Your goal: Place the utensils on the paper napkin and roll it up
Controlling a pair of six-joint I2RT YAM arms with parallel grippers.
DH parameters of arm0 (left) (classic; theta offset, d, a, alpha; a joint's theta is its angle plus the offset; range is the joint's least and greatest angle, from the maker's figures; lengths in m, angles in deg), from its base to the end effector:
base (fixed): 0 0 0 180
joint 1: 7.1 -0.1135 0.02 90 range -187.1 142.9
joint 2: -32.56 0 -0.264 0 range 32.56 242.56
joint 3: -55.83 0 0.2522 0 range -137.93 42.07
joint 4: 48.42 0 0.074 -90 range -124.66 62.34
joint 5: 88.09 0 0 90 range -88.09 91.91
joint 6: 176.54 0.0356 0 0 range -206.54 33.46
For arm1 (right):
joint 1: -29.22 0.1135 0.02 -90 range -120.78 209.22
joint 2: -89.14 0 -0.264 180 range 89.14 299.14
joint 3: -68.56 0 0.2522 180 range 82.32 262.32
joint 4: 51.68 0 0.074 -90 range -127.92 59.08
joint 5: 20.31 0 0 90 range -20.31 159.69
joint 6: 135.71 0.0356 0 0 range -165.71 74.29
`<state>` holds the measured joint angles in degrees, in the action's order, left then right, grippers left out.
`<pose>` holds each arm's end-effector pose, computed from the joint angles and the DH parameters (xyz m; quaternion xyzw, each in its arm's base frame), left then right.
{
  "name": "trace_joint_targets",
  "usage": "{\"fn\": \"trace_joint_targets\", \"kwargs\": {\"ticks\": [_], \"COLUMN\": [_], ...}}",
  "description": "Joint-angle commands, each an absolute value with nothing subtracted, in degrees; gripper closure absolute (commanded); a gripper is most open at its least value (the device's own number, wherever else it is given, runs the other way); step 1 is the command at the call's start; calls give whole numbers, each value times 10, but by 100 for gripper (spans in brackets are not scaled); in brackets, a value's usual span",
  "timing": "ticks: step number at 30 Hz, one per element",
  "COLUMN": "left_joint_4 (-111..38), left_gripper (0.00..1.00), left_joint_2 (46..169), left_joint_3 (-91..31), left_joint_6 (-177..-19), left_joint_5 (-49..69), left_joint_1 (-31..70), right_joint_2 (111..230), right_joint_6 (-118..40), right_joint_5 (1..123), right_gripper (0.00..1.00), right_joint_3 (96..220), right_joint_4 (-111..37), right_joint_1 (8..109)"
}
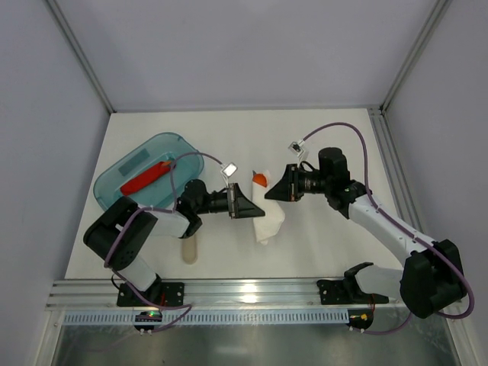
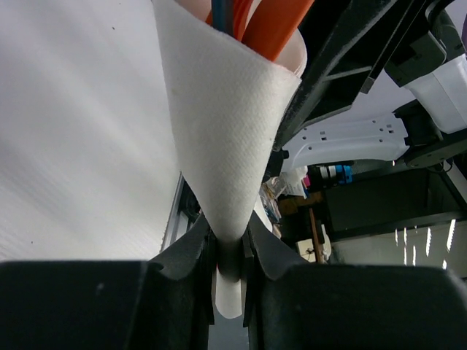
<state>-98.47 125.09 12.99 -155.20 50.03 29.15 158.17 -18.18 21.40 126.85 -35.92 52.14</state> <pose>0.2203 -0.1944 0.1855 0.0981 0.6988 -0.6887 0.1668 0.2298 0.1260 0.2694 -0.1839 0.7840 0.5193 0.2862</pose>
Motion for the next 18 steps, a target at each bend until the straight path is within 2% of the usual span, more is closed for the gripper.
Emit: {"fn": "trace_joint_targets", "kwargs": {"ticks": [1, 5, 9, 13, 18], "left_joint_4": [-1028, -1002, -911, -769, -659], "left_gripper": [99, 100, 100, 100, 100], "left_joint_2": [1253, 1250, 1232, 1202, 1167], "left_joint_3": [106, 103, 89, 58, 26], "left_joint_6": [-1553, -1534, -1482, -1416, -1378], "left_joint_5": [509, 503, 482, 438, 385], "left_joint_1": [292, 292, 292, 292, 292], "right_joint_2": [1569, 1547, 1528, 1494, 1461], "right_joint_6": [-206, -224, -229, -225, -203], "right_joint_5": [244, 311, 397, 464, 419], "right_gripper": [75, 56, 45, 39, 44], "right_joint_3": [1310, 1336, 1373, 1401, 1376], "right_joint_4": [-311, -237, -157, -111, -155], "right_joint_1": [521, 522, 522, 522, 529]}}
